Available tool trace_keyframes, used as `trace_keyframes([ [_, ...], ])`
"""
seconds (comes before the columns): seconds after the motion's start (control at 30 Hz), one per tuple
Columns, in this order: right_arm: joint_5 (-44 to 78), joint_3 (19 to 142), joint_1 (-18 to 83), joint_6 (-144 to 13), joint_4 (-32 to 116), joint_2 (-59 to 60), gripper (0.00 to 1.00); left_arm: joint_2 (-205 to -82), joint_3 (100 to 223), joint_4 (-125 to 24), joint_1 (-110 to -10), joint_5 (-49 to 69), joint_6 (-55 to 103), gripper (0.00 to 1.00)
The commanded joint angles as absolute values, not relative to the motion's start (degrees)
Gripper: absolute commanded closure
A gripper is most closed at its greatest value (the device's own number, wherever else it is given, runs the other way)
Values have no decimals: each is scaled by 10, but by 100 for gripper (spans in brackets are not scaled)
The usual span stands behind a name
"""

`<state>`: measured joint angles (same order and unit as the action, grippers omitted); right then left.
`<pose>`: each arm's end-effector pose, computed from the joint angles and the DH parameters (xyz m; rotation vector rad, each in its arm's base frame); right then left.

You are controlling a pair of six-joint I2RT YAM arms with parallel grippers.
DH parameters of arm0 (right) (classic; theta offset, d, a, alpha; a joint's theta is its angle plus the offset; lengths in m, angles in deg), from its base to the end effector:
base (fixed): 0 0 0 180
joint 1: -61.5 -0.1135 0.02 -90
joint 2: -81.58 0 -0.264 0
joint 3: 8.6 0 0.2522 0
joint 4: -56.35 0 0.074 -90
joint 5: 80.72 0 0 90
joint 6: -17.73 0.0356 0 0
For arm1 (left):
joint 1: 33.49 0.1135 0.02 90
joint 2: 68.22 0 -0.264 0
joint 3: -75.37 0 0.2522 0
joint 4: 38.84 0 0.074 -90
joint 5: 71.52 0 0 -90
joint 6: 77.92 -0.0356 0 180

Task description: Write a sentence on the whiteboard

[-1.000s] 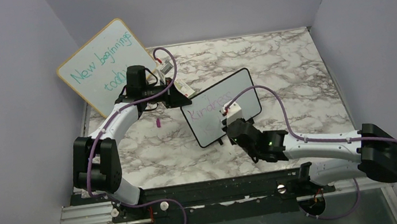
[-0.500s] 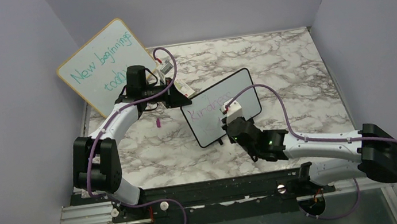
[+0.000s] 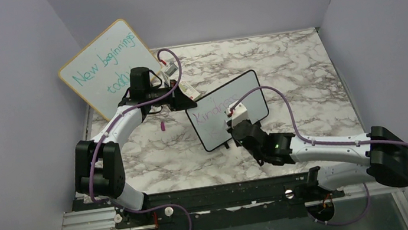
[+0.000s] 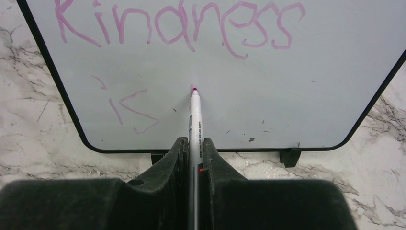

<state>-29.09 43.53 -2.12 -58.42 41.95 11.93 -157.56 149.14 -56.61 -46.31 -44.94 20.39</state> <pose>0.1332 0.2188 0.2312 -0.4825 1.9423 0.1493 0.3196 -0.1054 0.2604 0.7354 1.9485 -1.3954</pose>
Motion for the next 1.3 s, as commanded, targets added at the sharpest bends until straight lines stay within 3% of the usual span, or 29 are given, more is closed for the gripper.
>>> trace_keyframes([
  [0.0, -327, 445, -13, -580, 428, 124, 100, -1592, 1482, -607, -468, -415, 191, 100],
  [0.77, -271, 418, -11, -518, 354, 122, 100, -1593, 1483, -607, -468, -414, 192, 100],
  [1.27, -291, 418, -11, -543, 387, 174, 100, -1592, 1482, -607, -468, -413, 192, 100],
])
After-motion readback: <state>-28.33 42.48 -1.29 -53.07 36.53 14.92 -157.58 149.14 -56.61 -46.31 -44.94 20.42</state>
